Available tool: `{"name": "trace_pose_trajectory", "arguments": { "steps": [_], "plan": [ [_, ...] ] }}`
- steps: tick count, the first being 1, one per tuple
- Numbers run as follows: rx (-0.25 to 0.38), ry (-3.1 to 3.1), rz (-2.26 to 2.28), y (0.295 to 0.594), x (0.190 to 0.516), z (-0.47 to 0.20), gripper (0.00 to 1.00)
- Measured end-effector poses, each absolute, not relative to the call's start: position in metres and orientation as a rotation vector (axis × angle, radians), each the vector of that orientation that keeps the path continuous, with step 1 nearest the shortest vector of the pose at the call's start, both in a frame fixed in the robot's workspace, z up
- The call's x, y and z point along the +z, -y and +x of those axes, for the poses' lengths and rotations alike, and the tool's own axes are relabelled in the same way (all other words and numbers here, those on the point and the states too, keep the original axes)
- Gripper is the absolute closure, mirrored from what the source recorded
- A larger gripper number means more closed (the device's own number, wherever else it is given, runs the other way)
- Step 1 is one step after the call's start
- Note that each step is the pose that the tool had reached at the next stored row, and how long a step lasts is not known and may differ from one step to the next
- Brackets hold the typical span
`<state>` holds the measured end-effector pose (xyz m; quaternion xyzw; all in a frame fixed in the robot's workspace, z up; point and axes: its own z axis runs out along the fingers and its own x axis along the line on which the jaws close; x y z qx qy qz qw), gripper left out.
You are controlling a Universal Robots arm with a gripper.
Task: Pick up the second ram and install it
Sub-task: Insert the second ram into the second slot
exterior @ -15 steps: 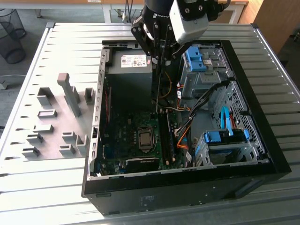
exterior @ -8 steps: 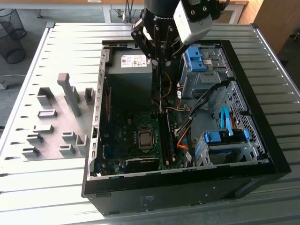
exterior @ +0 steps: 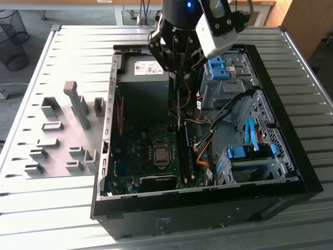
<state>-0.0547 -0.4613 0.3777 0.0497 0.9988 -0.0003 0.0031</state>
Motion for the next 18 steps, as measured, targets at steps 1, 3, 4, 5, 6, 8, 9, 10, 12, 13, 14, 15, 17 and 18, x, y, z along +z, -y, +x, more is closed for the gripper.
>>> {"name": "trace_pose_trajectory", "arguments": {
  "steps": [1,3,4,5,6,8,9,10,12,13,14,15,17,18],
  "plan": [
    [-0.001,-3.134,0.148,0.461,0.376,-0.054,0.87],
    [-0.001,-3.140,0.134,0.461,0.374,-0.052,0.87],
    [-0.002,-3.144,0.130,0.461,0.373,-0.051,0.87],
    [-0.002,-3.146,0.127,0.461,0.371,-0.051,0.87],
    [-0.002,-3.147,0.127,0.461,0.370,-0.050,0.87],
    [-0.002,-3.148,0.127,0.461,0.367,-0.050,0.87],
    [-0.003,-3.148,0.127,0.461,0.365,-0.050,0.87],
    [-0.003,-3.148,0.127,0.461,0.365,-0.050,0.87],
    [-0.003,-3.148,0.127,0.461,0.365,-0.050,0.87],
    [-0.003,-3.148,0.127,0.461,0.364,-0.050,0.87],
    [-0.003,-3.148,0.127,0.461,0.364,-0.050,0.87],
    [-0.003,-3.148,0.127,0.461,0.364,-0.050,0.87],
    [-0.003,-3.148,0.127,0.461,0.364,-0.050,0.87],
    [-0.003,-3.148,0.127,0.461,0.364,-0.050,0.87]
  ]
}}
